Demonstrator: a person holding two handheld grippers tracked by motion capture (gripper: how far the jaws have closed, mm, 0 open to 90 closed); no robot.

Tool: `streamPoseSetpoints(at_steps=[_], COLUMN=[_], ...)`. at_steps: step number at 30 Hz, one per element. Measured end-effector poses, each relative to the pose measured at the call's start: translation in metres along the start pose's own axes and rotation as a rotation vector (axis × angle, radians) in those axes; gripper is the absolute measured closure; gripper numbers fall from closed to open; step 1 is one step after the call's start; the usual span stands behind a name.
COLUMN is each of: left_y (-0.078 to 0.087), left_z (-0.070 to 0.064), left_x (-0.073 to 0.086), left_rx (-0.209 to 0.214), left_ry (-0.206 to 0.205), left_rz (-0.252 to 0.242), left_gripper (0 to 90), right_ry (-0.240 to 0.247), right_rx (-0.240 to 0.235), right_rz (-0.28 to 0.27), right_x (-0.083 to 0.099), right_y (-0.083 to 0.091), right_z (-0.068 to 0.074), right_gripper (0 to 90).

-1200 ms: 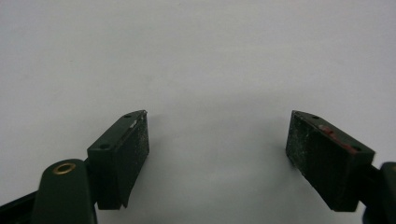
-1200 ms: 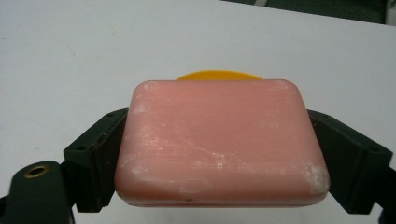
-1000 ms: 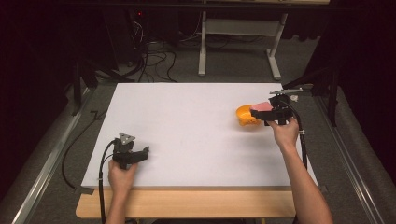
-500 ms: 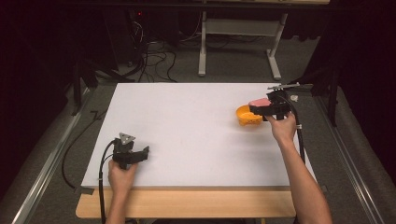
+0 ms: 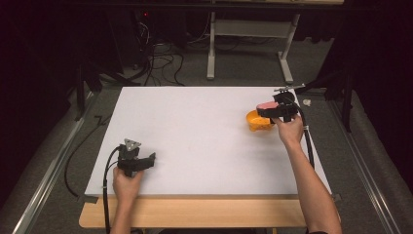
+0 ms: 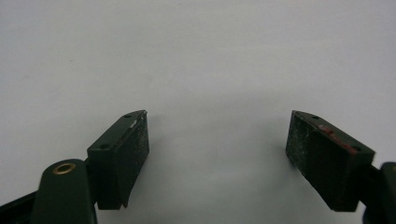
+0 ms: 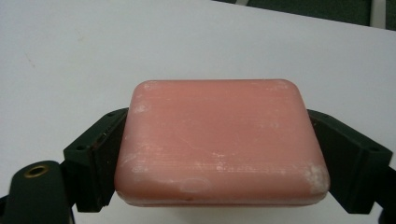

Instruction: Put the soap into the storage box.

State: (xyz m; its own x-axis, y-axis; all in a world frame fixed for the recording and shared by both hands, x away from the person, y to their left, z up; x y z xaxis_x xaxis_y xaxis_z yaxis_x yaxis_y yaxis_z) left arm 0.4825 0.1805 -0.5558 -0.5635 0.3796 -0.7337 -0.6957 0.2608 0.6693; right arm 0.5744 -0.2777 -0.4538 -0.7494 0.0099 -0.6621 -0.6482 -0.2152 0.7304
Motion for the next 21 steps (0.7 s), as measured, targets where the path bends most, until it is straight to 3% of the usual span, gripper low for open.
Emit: streamPoseSetpoints(at_steps=[21], left_y=[0.000], left_z=[0.000], left_x=[0.000], left_rx=[0.000], left_ry=[-0.003], left_rz=[0.001], left_gripper=[21.5], right_ry=[-0.010], right_rx=[0.048], right_rz=[0.054], right_x=[0.009], right_y=[-0.032], right_z=[-0.004], right_gripper=[13.7])
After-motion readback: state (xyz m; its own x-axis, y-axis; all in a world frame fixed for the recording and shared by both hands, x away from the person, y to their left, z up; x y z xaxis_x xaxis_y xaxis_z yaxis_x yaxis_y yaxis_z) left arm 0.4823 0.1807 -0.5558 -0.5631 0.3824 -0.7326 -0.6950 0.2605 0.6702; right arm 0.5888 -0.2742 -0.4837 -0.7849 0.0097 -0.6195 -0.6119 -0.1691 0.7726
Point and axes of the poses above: each handheld gripper's, and its own axes: y roughly backward along the jaws, x roughly out of its underside, z roughly to its left, the point moved 10 cm from there along -y, roughly forward along the jaws, and after that the axes turned 9 degrees about -y, right-handed, at the moved point
